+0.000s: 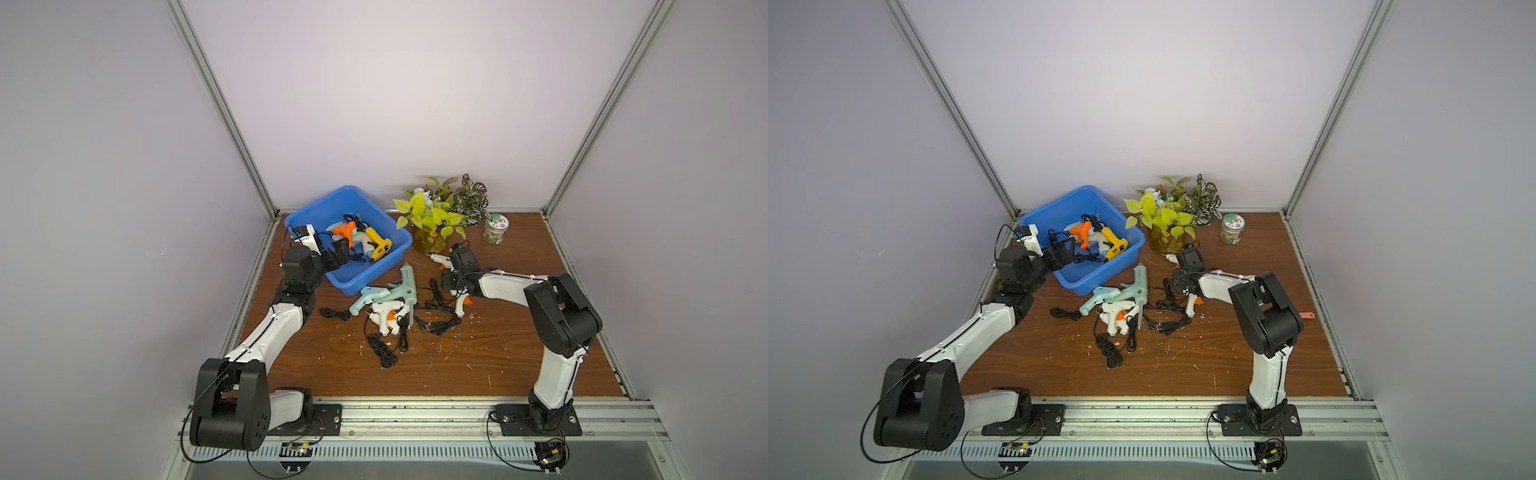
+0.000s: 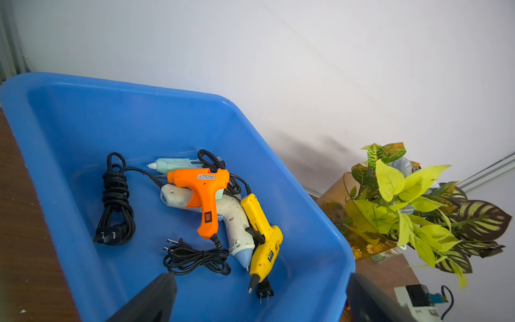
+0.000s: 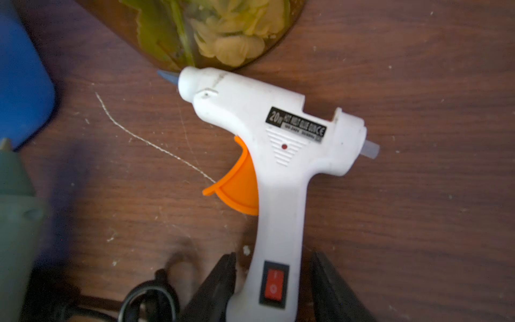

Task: Put the hot melt glue gun into the storage box
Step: Pick up the hot melt adhesive gun from the center of the board.

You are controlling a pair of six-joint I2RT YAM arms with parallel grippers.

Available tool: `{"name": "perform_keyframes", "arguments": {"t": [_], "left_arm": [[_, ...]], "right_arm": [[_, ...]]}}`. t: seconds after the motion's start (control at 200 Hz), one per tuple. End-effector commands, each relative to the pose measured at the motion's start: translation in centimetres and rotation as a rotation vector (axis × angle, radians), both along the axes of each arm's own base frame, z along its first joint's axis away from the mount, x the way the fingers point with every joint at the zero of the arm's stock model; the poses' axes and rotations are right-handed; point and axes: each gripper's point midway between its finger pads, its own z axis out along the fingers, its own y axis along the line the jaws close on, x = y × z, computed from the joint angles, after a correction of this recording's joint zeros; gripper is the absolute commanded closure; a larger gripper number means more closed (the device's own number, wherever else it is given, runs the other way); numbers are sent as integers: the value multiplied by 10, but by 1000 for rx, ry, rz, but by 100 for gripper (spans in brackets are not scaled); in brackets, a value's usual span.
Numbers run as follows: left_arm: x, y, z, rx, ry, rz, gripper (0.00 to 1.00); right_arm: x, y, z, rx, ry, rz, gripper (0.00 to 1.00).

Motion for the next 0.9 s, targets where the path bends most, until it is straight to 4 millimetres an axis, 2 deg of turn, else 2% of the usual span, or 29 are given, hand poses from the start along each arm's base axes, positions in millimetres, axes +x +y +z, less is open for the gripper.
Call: {"name": "perform_keyframes", "arguments": {"t": [0.0,0.095,0.165,0.4,0.555,0.651,0.896], "left_arm": [[0,6,6,13,-28,17,0],[0,7,8,14,-31,24,0],[-1,7,10,11,-35,25,0],[-6,9,23,-7,-56,36,0],[-7,7,31,-20,-49,26,0],[-7,-1,35,-20,-47,-25,0],[-7,-40,43,-72,-39,-259,0]], "right_arm": [[3,4,11,10,-27,5,62],[1,3,23,24,-51,3,75],[-2,3,32,40,-71,11,80],[-18,3,76,117,-154,41,85],[-36,10,92,175,-172,104,88],[-48,17,104,208,-190,154,88],[-80,43,139,267,-291,331,88]]}}
